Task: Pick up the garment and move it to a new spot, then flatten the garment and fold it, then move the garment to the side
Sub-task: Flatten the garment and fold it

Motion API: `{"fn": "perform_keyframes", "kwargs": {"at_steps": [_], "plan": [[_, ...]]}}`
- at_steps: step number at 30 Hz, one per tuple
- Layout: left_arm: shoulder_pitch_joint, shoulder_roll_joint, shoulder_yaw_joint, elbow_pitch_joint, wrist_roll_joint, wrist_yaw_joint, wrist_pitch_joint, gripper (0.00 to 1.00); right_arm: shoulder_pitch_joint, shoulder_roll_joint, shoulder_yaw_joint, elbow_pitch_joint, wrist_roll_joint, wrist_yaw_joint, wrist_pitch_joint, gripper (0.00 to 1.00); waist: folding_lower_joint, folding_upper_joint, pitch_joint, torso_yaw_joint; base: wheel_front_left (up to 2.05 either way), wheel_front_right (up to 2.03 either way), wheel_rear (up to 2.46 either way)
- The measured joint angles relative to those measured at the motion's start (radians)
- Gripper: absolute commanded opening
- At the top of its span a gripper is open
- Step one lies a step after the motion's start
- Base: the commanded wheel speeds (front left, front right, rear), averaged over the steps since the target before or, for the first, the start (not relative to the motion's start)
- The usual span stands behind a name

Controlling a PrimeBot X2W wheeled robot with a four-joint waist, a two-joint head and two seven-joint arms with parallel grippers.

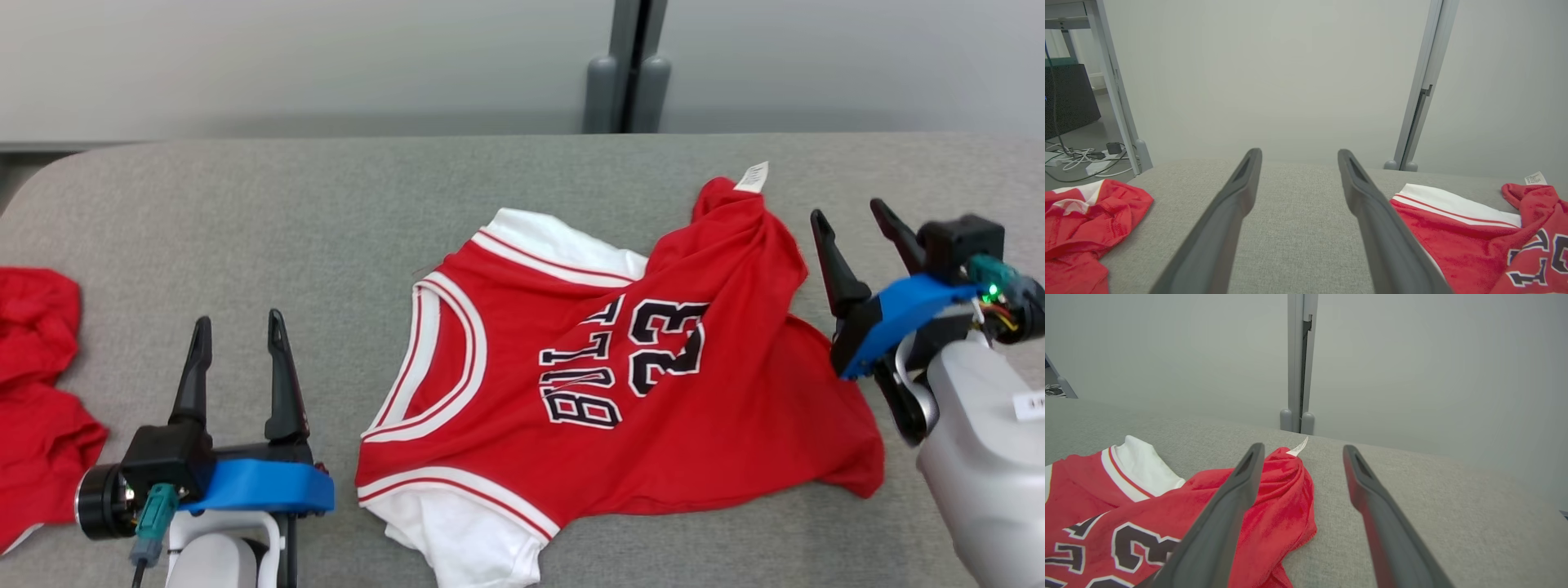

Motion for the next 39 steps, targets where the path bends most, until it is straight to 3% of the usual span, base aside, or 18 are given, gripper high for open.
{"fn": "perform_keyframes", "kwargs": {"at_steps": [8,18,28,39], "plan": [[0.064,0.0,0.036,0.004,0.021,-0.014,0.0,1.0,0.214,0.015,-0.1,-0.29,0.0,0.0,0.0,1.0,-0.0001,0.0,-0.072,-0.061,0.0,0.0,0.0],[0.105,0.0,0.055,0.014,0.036,-0.03,0.0,1.0,0.467,0.12,-0.186,-0.567,-0.046,0.0,-0.002,1.0,-0.0001,0.0,-0.128,-0.098,0.0,0.0,0.0],[0.11,0.0,0.058,0.042,0.057,-0.039,0.0,1.0,0.655,0.202,-0.214,-0.721,-0.11,0.0,0.021,1.0,-0.0001,0.0,-0.133,-0.094,0.0,0.0,0.0],[0.11,0.0,0.016,0.098,0.062,-0.058,0.0,1.0,0.701,0.223,-0.221,-0.773,-0.148,0.0,0.067,1.0,-0.0001,0.0,-0.143,-0.084,0.0,0.0,0.0]]}}
